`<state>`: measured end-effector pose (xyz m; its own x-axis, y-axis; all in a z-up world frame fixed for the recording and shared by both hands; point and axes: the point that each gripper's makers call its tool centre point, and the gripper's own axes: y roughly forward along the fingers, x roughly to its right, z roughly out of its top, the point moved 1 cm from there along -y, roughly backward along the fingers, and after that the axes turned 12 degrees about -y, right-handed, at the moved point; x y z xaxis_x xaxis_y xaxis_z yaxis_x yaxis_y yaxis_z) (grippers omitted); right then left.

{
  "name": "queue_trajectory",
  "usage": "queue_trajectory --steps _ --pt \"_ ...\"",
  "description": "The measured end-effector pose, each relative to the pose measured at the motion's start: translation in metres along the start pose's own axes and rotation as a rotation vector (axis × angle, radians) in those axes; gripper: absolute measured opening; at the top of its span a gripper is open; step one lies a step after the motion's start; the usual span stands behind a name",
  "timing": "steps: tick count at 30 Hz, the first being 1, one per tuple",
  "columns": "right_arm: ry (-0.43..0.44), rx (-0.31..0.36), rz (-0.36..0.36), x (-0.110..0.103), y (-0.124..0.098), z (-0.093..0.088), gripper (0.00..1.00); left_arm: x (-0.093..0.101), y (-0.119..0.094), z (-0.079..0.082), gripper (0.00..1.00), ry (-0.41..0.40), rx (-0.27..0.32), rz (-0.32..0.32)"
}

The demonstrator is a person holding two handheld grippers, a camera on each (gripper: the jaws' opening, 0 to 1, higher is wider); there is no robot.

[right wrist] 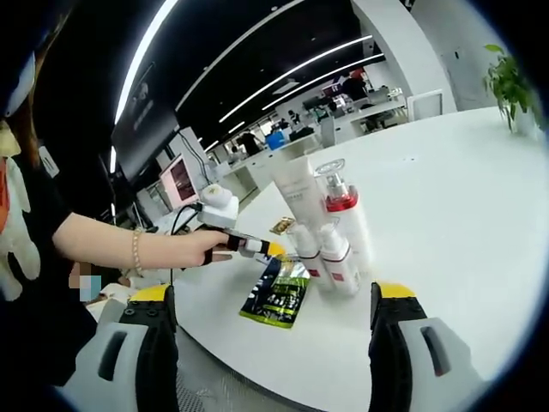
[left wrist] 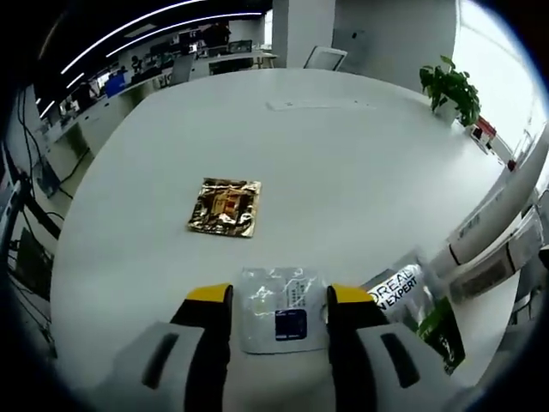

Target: Arrange the skincare products in the storage area until every visible bottle or jar stands upright without overlapping.

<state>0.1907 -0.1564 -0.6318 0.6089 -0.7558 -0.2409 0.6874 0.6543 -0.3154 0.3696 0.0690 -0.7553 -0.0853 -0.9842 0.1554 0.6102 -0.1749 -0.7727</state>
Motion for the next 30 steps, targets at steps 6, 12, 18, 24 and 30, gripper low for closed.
queue_trajectory --steps 6,12,18,24,30 --pt "0.000 0.001 -0.004 0.002 -0.001 0.000 0.94 -0.003 0.002 0.003 0.41 0.009 0.011 0.016" --pt "-0.002 0.001 -0.005 0.002 -0.001 0.000 0.93 -0.007 0.003 0.006 0.41 0.045 0.006 -0.001" --pt "-0.002 0.004 -0.002 0.002 -0.001 0.000 0.94 -0.015 0.004 0.008 0.41 0.088 0.006 -0.047" --pt "-0.009 0.000 0.016 -0.001 0.001 -0.001 0.94 -0.026 -0.005 0.021 0.40 0.128 0.036 -0.082" --pt "-0.022 -0.001 0.025 -0.004 0.001 -0.001 0.94 -0.020 -0.027 0.029 0.38 0.187 0.081 -0.133"
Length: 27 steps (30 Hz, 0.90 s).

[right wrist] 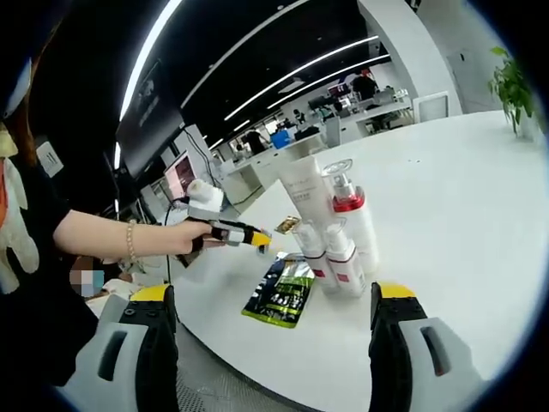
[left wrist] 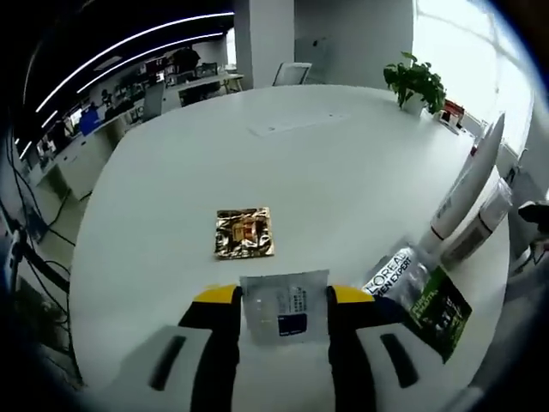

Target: Arrange the skincare products in the storage area until every visible bottle or jar stands upright without overlapping.

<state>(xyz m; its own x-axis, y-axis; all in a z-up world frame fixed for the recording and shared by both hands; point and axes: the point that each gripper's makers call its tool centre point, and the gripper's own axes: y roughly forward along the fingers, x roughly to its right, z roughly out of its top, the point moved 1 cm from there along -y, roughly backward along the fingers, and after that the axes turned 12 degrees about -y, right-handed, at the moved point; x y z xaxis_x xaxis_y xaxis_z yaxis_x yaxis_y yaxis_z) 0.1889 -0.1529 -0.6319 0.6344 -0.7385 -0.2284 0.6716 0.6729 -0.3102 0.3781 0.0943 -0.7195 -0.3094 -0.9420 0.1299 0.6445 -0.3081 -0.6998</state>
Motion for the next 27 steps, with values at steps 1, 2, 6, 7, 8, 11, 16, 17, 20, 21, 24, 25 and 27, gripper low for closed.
queue_trajectory --steps 1,2,6,7,8,11,16,17,20,21,24,25,27 --pt "-0.003 0.003 0.001 0.000 0.000 0.000 0.94 0.001 -0.002 -0.001 0.39 0.010 -0.004 -0.003" --pt "-0.004 0.005 0.002 -0.001 0.000 0.001 0.94 0.001 -0.005 0.000 0.39 0.016 0.004 -0.005" --pt "-0.015 0.004 0.012 -0.002 0.001 0.001 0.94 0.005 -0.015 0.001 0.39 0.010 0.024 -0.018" --pt "-0.018 0.003 0.015 -0.003 0.001 0.001 0.94 0.007 -0.018 0.001 0.39 0.013 0.029 -0.028" --pt "-0.023 0.002 0.019 -0.003 0.002 0.000 0.94 0.010 -0.022 0.001 0.39 0.017 0.035 -0.034" --pt "-0.028 0.005 0.029 -0.004 0.003 0.000 0.94 0.012 -0.029 0.002 0.39 0.058 0.054 -0.044" --pt "-0.032 0.013 0.034 -0.006 0.003 0.001 0.94 0.023 -0.054 0.008 0.39 0.123 0.091 -0.074" --pt "-0.033 0.014 0.037 -0.007 0.004 0.002 0.94 0.028 -0.060 0.010 0.39 0.139 0.104 -0.082" --pt "-0.036 0.023 0.059 -0.012 0.004 0.004 0.93 0.037 -0.074 0.013 0.39 0.200 0.129 -0.096" --pt "-0.040 0.023 0.072 -0.014 0.004 0.004 0.93 0.045 -0.081 0.014 0.39 0.225 0.138 -0.101" --pt "-0.048 0.024 0.100 -0.020 0.006 0.006 0.88 0.057 -0.094 0.016 0.39 0.280 0.155 -0.121" --pt "-0.041 0.019 0.119 -0.023 0.006 0.006 0.86 0.058 -0.097 0.016 0.39 0.301 0.163 -0.131" --pt "-0.040 0.020 0.133 -0.028 0.009 0.010 0.84 0.073 -0.109 0.015 0.39 0.343 0.166 -0.144"
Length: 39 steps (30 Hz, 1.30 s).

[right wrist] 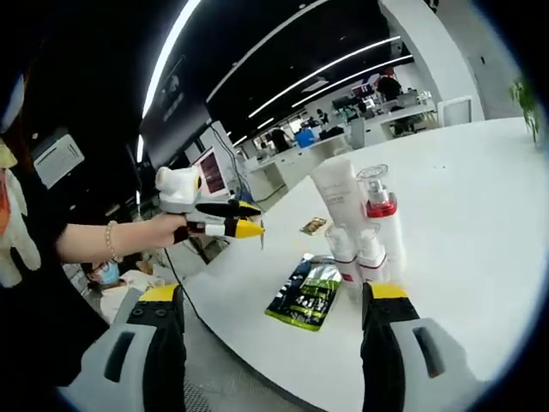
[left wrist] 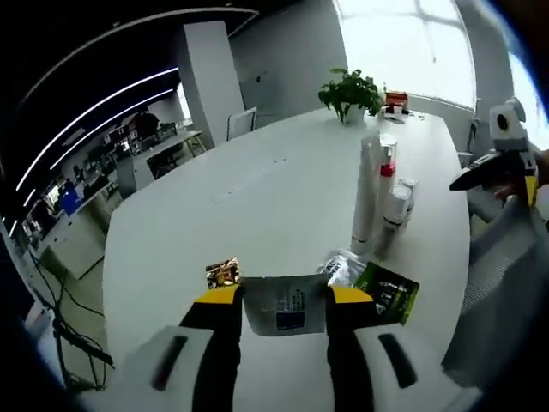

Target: Arrange the skincare products in the storage area until every visible bottle or jar stands upright without overlapping.

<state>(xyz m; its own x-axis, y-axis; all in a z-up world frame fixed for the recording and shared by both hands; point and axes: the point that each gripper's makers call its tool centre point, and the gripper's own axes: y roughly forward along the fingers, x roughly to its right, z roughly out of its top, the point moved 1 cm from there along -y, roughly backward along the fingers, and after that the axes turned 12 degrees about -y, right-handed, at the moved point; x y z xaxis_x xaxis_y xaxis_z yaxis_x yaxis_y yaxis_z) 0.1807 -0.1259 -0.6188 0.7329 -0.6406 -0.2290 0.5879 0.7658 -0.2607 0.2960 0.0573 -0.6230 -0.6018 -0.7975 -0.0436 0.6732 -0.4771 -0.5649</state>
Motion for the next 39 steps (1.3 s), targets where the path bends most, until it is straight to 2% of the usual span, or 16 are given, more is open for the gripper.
queue_trajectory --steps 3,8,15,19,21,24,27,33,39 --pt "-0.001 0.006 0.017 -0.003 0.005 0.004 0.79 0.006 -0.005 0.001 0.39 0.057 0.001 -0.009" --pt "-0.014 0.009 0.050 -0.018 0.019 0.013 0.74 0.022 -0.016 0.004 0.39 0.056 0.022 -0.038" --pt "-0.005 0.039 0.075 -0.022 0.032 0.033 0.54 0.048 -0.027 0.010 0.39 0.083 0.033 -0.083" --pt "-0.004 0.021 0.086 -0.025 0.041 0.044 0.42 0.064 -0.032 0.015 0.39 0.101 0.040 -0.111" --pt "0.001 0.018 0.101 -0.026 0.047 0.049 0.38 0.066 -0.032 0.015 0.39 0.125 0.036 -0.120" --pt "-0.035 0.007 0.113 -0.031 0.053 0.054 0.32 0.079 -0.033 0.018 0.39 0.151 0.036 -0.135" --pt "-0.053 -0.014 0.128 -0.034 0.060 0.055 0.30 0.090 -0.036 0.023 0.39 0.158 0.038 -0.149" --pt "-0.064 -0.039 0.131 -0.037 0.067 0.056 0.25 0.106 -0.037 0.030 0.39 0.234 0.031 -0.157" --pt "-0.053 -0.065 0.127 -0.034 0.073 0.052 0.22 0.114 -0.037 0.031 0.39 0.283 0.022 -0.157"
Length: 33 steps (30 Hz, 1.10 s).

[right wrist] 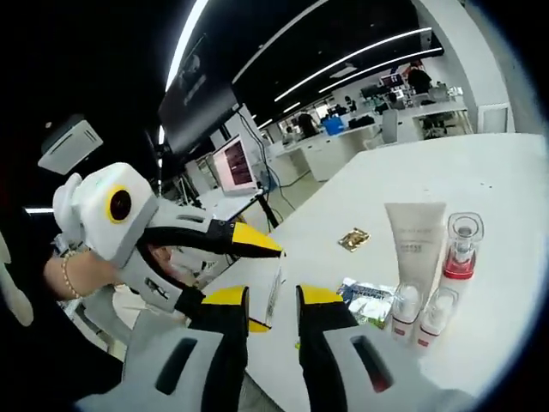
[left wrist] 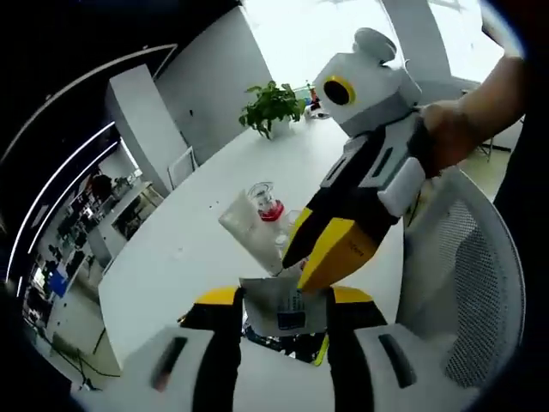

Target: Arrange the skincare products in the storage area until every visible bottle or jar stands upright without overlapping.

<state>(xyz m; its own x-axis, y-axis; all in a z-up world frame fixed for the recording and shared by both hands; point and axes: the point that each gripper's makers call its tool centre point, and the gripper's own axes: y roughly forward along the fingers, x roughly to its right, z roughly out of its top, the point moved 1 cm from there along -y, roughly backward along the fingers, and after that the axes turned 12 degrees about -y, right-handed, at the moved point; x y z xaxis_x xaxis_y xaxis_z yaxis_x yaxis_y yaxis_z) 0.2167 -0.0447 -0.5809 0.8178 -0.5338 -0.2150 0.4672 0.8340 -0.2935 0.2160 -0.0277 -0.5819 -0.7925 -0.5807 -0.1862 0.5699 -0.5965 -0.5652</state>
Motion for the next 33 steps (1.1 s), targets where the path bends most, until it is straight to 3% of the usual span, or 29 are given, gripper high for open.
queue_trajectory --steps 4,10,16,18,22,24,27,28,33 --pt "0.015 -0.029 0.006 -0.002 0.003 -0.005 0.18 0.006 -0.001 0.003 0.39 0.027 -0.006 -0.002" --pt "0.032 -0.060 0.017 -0.002 0.005 -0.012 0.04 0.009 0.000 0.002 0.39 0.032 -0.014 -0.007" --pt "0.096 -0.046 -0.009 0.001 0.005 -0.014 0.01 0.003 0.000 -0.002 0.43 -0.028 -0.004 -0.007" --pt "0.102 -0.045 -0.032 0.007 0.003 -0.017 0.01 0.001 -0.001 -0.003 0.43 -0.096 0.013 -0.005" --pt "0.239 0.033 -0.060 0.018 -0.003 -0.014 0.01 -0.010 -0.006 -0.010 0.50 -0.252 0.054 -0.017" --pt "0.309 0.075 -0.054 0.020 -0.006 -0.012 0.01 -0.011 -0.010 -0.010 0.49 -0.318 0.086 -0.017" --pt "0.403 0.156 -0.041 0.019 -0.014 -0.005 0.01 -0.014 -0.017 -0.014 0.47 -0.484 0.128 -0.042" --pt "0.433 0.180 -0.040 0.022 -0.015 -0.004 0.01 -0.013 -0.018 -0.013 0.46 -0.535 0.151 -0.063" --pt "0.619 0.337 0.028 0.014 -0.024 0.010 0.01 -0.011 -0.035 0.005 0.43 -0.954 0.378 -0.245"
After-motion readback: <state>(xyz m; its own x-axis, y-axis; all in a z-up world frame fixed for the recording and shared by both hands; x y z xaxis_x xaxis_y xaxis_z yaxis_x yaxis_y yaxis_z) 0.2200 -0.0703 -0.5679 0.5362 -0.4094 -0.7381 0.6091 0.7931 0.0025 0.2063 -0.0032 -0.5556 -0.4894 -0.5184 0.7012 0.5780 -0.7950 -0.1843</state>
